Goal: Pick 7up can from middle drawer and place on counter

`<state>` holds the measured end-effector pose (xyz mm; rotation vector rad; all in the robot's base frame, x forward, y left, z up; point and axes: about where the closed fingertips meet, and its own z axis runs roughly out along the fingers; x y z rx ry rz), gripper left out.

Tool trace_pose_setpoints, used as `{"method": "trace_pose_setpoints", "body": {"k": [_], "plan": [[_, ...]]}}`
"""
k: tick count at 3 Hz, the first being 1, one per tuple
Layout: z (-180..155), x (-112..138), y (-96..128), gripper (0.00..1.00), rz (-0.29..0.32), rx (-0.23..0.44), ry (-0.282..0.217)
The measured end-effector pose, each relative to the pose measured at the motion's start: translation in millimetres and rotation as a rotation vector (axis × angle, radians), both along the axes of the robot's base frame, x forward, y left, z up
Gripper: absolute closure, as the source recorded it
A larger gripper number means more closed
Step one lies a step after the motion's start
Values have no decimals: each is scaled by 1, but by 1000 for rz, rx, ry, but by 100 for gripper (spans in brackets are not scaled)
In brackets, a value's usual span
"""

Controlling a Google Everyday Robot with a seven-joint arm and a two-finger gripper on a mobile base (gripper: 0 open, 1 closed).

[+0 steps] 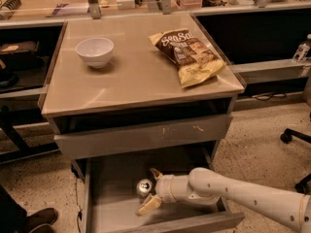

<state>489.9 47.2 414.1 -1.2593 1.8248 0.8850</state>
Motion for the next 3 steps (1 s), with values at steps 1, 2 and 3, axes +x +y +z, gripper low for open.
{"method": "trace_pose_setpoints", "body": {"k": [1,2,3], "plan": [[-3,-1,6,0,-12,1,19],[-3,-1,7,19,-12,1,19],[-3,-1,7,42,-12,1,19]]}}
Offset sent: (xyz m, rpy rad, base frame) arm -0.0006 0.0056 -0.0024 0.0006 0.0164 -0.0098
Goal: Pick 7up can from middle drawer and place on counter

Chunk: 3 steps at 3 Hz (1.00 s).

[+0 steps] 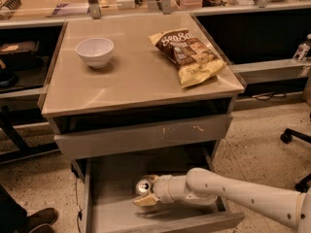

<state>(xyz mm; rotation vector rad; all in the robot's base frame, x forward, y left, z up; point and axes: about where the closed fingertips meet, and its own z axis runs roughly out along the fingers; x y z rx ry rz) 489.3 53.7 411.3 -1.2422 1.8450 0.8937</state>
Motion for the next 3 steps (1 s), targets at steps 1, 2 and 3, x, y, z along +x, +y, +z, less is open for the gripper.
{"method": "trace_pose_setpoints", "body": {"k": [1,2,3], "plan": [[0,0,0,65,0,0,0],[6,-3,2,89,-6,-3,-2],[31,-12,4,100,-23,-21,6]]}}
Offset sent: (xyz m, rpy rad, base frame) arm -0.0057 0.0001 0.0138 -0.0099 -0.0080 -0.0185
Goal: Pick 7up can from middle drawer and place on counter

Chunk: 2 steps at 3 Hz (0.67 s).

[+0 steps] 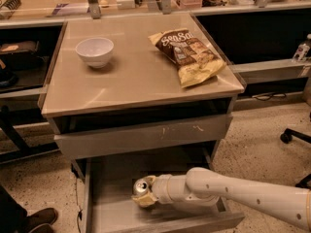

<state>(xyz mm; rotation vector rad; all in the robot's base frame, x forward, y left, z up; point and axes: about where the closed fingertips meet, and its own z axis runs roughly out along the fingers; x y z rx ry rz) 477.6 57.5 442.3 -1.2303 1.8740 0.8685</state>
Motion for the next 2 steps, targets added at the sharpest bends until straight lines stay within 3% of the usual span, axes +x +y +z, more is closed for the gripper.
{"method": "trace_pose_setpoints", "body": {"k": [2], "plan": [[69,-15,7,100,-8,-3,-36]]}}
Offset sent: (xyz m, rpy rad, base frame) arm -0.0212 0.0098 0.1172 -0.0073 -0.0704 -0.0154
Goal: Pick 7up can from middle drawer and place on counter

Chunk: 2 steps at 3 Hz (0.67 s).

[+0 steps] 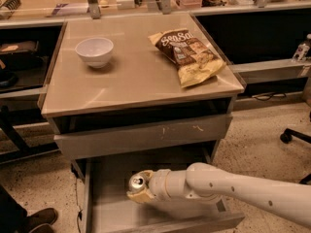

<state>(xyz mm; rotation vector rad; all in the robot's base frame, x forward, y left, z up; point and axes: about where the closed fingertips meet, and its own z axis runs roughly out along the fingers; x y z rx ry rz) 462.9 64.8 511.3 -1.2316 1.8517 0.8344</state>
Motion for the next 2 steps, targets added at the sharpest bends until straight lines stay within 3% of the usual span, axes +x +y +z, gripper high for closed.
{"method": "trace_pose_setpoints", "body": {"k": [2], "plan": [[89,1,11,100,-15,-13,-62]]}}
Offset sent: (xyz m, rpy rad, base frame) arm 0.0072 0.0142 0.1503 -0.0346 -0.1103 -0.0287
